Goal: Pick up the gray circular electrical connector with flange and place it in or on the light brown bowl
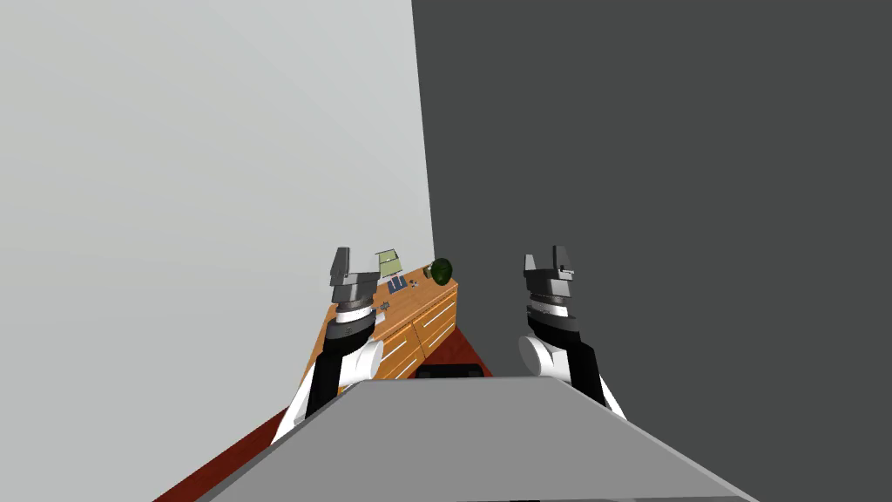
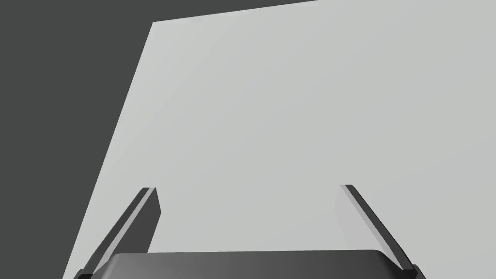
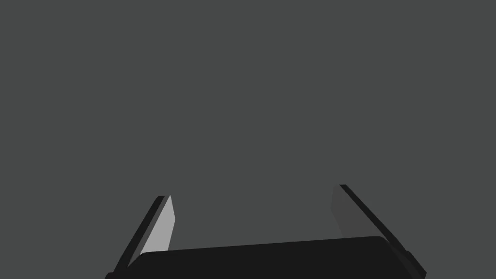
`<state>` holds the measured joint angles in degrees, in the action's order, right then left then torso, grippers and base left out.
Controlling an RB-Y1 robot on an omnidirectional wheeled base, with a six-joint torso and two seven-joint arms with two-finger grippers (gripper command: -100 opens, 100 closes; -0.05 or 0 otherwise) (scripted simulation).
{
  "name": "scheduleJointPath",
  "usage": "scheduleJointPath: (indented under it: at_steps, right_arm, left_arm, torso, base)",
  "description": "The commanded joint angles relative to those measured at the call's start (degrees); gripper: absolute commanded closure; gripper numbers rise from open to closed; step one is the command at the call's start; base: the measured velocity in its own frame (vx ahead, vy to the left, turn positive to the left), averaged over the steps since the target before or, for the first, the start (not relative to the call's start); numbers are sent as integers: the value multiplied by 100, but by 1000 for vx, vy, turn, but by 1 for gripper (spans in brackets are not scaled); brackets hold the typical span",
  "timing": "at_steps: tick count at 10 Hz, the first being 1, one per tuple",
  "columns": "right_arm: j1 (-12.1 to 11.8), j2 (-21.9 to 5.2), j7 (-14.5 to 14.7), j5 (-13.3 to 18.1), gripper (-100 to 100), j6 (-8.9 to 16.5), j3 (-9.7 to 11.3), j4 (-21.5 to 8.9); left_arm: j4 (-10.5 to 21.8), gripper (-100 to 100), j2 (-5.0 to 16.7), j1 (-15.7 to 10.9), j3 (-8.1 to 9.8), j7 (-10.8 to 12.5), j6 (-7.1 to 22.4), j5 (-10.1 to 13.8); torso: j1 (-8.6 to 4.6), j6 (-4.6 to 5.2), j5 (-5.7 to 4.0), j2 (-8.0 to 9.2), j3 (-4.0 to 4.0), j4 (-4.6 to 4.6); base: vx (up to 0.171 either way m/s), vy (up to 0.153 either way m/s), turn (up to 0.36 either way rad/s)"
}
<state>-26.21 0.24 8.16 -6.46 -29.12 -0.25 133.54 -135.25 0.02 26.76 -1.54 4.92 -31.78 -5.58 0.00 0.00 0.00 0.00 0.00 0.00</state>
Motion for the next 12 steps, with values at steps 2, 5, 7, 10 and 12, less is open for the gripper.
scheduleJointPath:
  at_steps: [2, 5, 7, 10, 12]
  right_arm:
    - [0, 0, 0, 0, 0, 0, 0, 0]
    - [1, -1, 0, 0, 0, 0, 0, 0]
    - [1, -1, 0, 0, 0, 0, 0, 0]
    - [1, -1, 0, 0, 0, 0, -1, 0]
    - [1, -1, 0, 0, 0, 0, -1, 0]
  left_arm:
    - [111, -100, 325, -51, -17, 45, 85, -3]
    - [359, -100, 825, -171, -41, 161, 275, -11]
    - [578, -100, 1172, -278, -60, 275, 445, -20]
    - [828, -100, 1598, -404, -75, 410, 639, -31]
    - [1098, -100, 1986, -541, -86, 561, 852, -45]
  torso:
    - [5, 1, 1, 3, 2, 0]
    - [24, 0, 5, 17, 10, 4]
    - [31, 1, 7, 23, 13, 5]
    - [29, -1, 7, 25, 15, 6]
    - [36, 1, 8, 29, 17, 6]
  base:
    - [-19, 18, -48]
    - [-51, 55, -74]
    - [-69, 71, -118]
    - [-71, 67, -72]
    - [-101, 93, -147]
